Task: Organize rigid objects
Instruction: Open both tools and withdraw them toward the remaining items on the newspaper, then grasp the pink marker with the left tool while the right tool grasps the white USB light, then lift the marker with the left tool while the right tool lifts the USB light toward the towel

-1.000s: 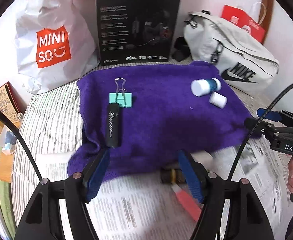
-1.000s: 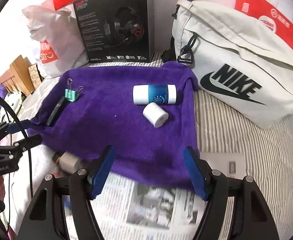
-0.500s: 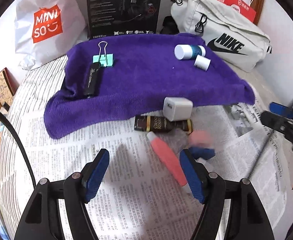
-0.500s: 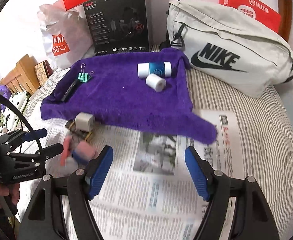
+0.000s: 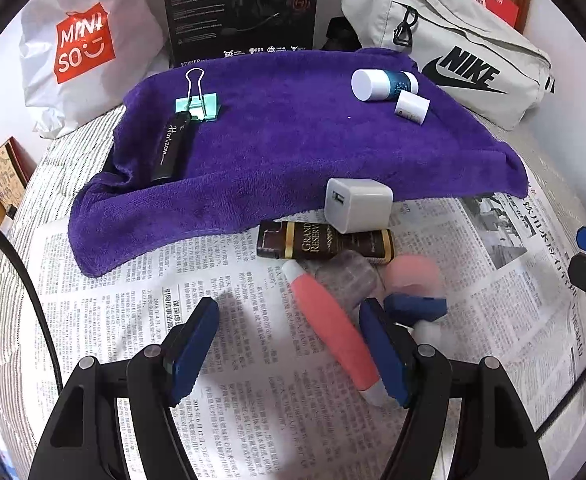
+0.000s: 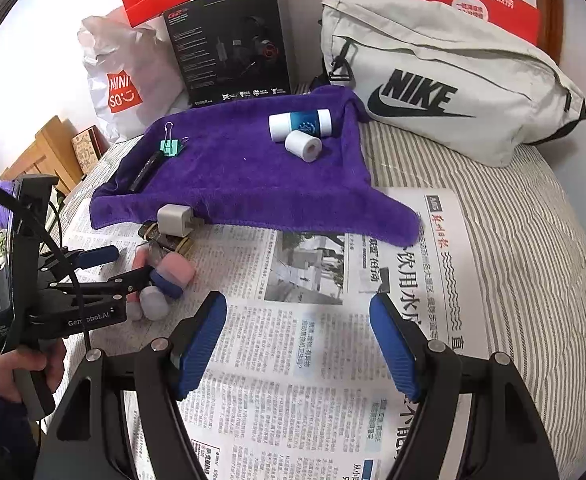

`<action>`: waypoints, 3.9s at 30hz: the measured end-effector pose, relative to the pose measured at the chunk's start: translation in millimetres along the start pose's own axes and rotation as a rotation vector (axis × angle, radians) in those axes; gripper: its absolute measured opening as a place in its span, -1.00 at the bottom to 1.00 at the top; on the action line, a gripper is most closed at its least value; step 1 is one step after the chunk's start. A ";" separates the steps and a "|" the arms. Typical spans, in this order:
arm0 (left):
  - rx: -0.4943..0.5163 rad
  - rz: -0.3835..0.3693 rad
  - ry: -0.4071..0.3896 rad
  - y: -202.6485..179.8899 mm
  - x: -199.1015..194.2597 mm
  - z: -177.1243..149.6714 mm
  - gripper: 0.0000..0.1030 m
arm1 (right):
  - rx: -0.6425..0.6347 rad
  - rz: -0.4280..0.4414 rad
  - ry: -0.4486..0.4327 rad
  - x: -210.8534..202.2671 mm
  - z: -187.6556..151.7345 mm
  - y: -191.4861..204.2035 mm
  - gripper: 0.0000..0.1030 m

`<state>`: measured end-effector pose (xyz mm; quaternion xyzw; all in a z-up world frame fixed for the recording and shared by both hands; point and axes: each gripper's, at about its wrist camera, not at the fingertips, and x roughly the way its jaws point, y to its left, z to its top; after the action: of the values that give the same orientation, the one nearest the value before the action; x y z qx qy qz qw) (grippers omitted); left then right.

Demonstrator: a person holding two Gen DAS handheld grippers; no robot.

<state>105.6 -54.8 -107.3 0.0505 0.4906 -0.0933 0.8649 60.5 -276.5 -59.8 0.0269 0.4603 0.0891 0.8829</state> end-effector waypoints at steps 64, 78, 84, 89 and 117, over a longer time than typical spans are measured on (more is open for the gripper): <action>0.008 0.010 -0.051 59.3 -18.5 -29.5 -0.67 | -0.217 0.162 0.086 60.0 -11.4 97.5 -0.44; 0.013 0.028 -0.054 57.2 -17.1 -29.2 -0.66 | -0.227 0.021 0.074 49.7 -19.1 60.7 -0.43; 0.011 0.030 -0.055 56.2 -16.7 -28.8 -0.66 | -0.234 0.026 0.064 50.1 -21.2 60.7 -0.43; -0.001 0.005 -0.057 59.5 -17.0 -30.2 -0.67 | -0.212 0.049 0.070 48.2 -19.1 58.1 -0.45; -0.036 -0.008 -0.060 61.5 -34.1 -21.8 -0.67 | -0.184 0.065 0.036 34.3 13.9 44.8 -0.49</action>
<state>83.2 13.0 -89.4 0.0299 0.4661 -0.0895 0.8797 85.0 -225.7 -73.7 -0.0412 0.4648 0.1600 0.8699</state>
